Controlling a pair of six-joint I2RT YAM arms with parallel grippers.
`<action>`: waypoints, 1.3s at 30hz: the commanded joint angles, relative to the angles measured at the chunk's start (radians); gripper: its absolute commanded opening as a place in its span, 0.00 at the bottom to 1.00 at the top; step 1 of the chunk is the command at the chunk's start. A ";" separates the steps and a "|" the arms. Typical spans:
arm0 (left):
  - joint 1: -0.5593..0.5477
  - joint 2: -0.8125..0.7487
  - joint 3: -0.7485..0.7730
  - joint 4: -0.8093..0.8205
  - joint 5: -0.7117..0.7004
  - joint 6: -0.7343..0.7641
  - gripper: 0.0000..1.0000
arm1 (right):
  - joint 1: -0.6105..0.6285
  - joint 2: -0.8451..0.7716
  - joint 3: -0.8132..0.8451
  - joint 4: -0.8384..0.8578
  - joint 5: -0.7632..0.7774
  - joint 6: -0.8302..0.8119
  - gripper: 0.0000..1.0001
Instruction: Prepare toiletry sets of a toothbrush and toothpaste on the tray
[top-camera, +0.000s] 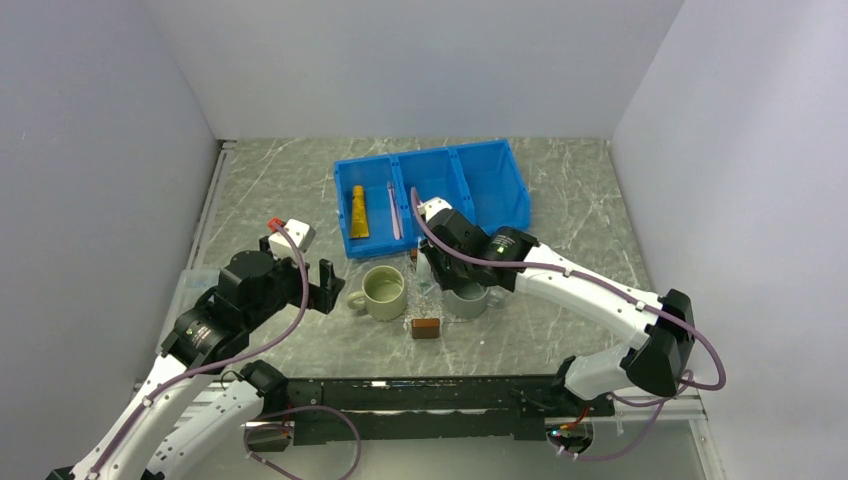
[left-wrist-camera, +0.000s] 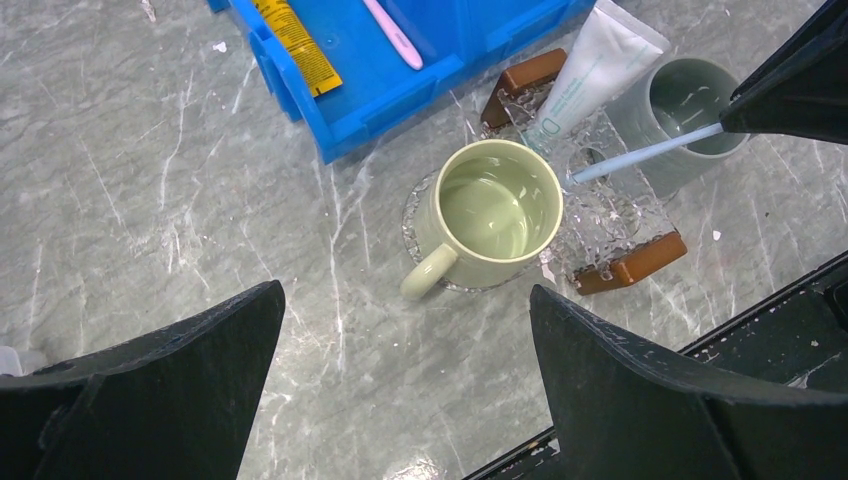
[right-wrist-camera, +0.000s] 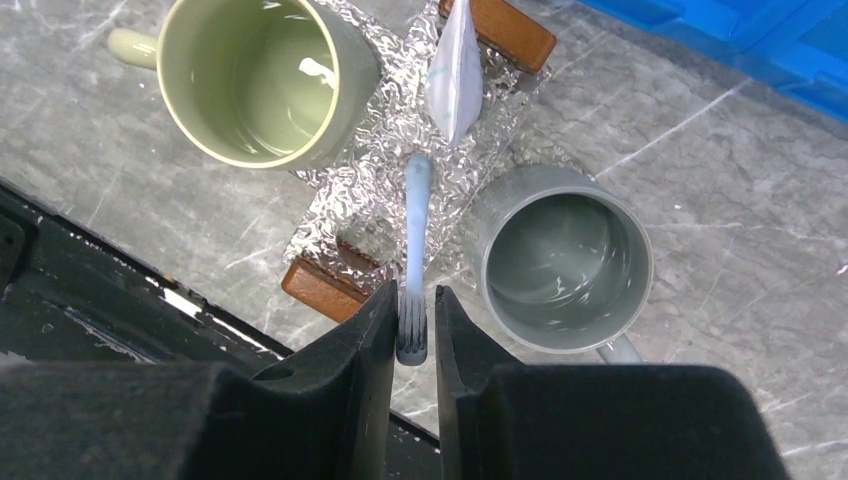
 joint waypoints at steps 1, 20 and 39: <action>0.004 0.002 0.000 0.016 -0.016 0.002 0.99 | 0.004 -0.005 0.008 -0.011 0.015 0.008 0.23; 0.004 0.007 0.000 0.014 -0.017 0.003 0.99 | 0.005 -0.023 0.060 -0.016 0.042 0.007 0.40; 0.006 0.144 0.058 0.032 -0.026 -0.073 0.99 | 0.005 -0.054 0.193 -0.038 0.148 -0.032 0.45</action>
